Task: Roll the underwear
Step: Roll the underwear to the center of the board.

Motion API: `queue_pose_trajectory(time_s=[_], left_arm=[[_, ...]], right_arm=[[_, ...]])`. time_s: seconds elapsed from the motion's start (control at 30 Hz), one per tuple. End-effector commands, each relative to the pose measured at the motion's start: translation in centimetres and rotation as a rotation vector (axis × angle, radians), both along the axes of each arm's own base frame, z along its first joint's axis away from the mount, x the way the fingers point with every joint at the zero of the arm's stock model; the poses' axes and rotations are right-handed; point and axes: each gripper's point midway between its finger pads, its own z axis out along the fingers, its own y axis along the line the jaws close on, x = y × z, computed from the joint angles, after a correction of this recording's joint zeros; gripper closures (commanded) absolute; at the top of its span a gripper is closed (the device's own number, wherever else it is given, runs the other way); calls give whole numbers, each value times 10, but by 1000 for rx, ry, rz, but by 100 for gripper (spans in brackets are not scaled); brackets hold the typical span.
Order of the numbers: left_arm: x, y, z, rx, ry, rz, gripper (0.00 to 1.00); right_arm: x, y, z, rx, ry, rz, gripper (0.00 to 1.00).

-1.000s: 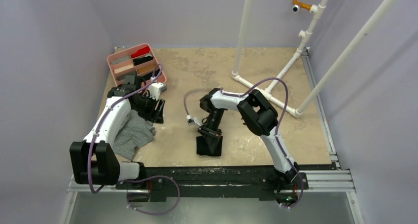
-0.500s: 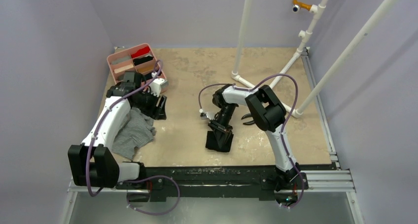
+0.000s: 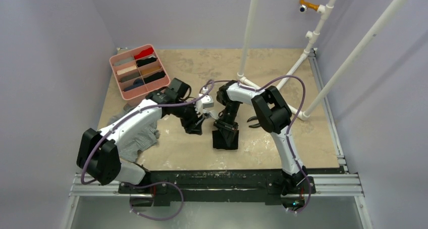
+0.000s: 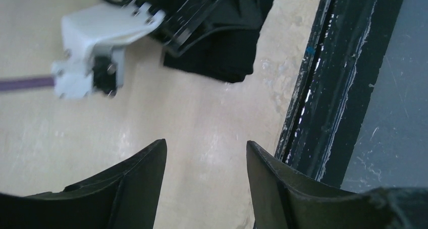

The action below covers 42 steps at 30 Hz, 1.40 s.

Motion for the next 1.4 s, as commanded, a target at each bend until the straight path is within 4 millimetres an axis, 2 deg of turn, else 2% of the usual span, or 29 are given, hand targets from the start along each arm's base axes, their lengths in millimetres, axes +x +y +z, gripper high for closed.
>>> queue_pose_trajectory(time_s=[0.0, 0.17, 0.3, 0.63, 0.97, 1.2, 1.37], left_arm=[[0, -52, 4, -89, -117, -152, 42], [-9, -86, -19, -84, -172, -219, 41], [-12, -100, -37, -60, -201, -226, 41], [-10, -112, -63, -20, -245, -209, 40], [-21, -119, -82, -13, -177, -221, 42], [-29, -122, -99, 4, -112, -220, 51], [-32, -121, -110, 29, -70, -220, 74]], right_arm=[[72, -12, -75, 31, -336, 211, 100], [67, -13, -79, 48, -305, 215, 100], [67, -10, -78, 63, -291, 215, 100], [63, -7, -78, 80, -265, 209, 100], [63, -6, -79, 80, -258, 202, 100], [64, -4, -79, 82, -258, 190, 100], [63, -3, -78, 80, -258, 180, 100]])
